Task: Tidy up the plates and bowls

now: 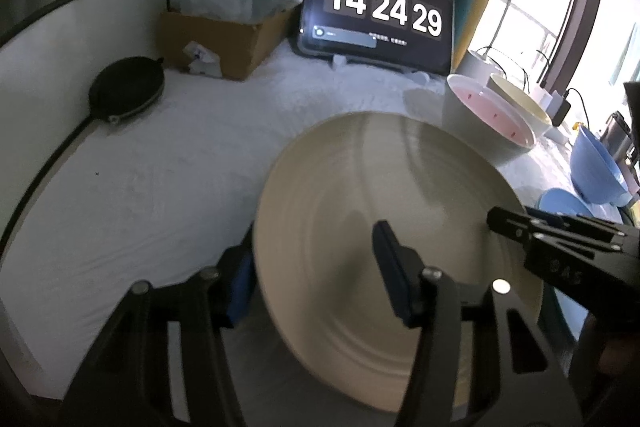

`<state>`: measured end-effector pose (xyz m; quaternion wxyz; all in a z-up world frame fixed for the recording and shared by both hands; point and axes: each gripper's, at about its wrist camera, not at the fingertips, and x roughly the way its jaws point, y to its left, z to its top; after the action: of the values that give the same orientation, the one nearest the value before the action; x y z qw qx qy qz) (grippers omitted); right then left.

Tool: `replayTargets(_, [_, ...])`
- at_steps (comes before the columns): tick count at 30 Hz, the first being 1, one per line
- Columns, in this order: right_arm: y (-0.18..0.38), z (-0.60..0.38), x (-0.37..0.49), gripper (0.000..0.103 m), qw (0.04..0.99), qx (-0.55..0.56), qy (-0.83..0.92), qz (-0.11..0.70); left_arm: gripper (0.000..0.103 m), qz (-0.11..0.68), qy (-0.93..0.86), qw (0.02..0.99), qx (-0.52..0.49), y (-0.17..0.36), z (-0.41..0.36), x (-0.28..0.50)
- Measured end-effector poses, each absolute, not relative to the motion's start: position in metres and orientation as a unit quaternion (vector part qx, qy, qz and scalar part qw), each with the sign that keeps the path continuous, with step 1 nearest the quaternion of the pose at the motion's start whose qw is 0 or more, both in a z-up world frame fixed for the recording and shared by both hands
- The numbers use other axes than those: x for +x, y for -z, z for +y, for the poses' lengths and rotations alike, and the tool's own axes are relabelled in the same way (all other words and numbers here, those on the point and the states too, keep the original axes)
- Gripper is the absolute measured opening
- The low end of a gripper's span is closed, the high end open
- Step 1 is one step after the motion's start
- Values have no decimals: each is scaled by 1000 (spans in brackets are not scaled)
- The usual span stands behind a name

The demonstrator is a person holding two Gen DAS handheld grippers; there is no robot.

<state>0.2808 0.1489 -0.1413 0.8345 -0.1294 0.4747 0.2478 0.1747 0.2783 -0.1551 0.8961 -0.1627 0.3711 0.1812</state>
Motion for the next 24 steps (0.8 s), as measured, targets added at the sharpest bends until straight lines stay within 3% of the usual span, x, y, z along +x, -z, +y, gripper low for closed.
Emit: replayTargets(24, [104, 90, 253, 27, 865, -95, -231, 435, 55, 343, -146, 918, -138, 126, 227, 158])
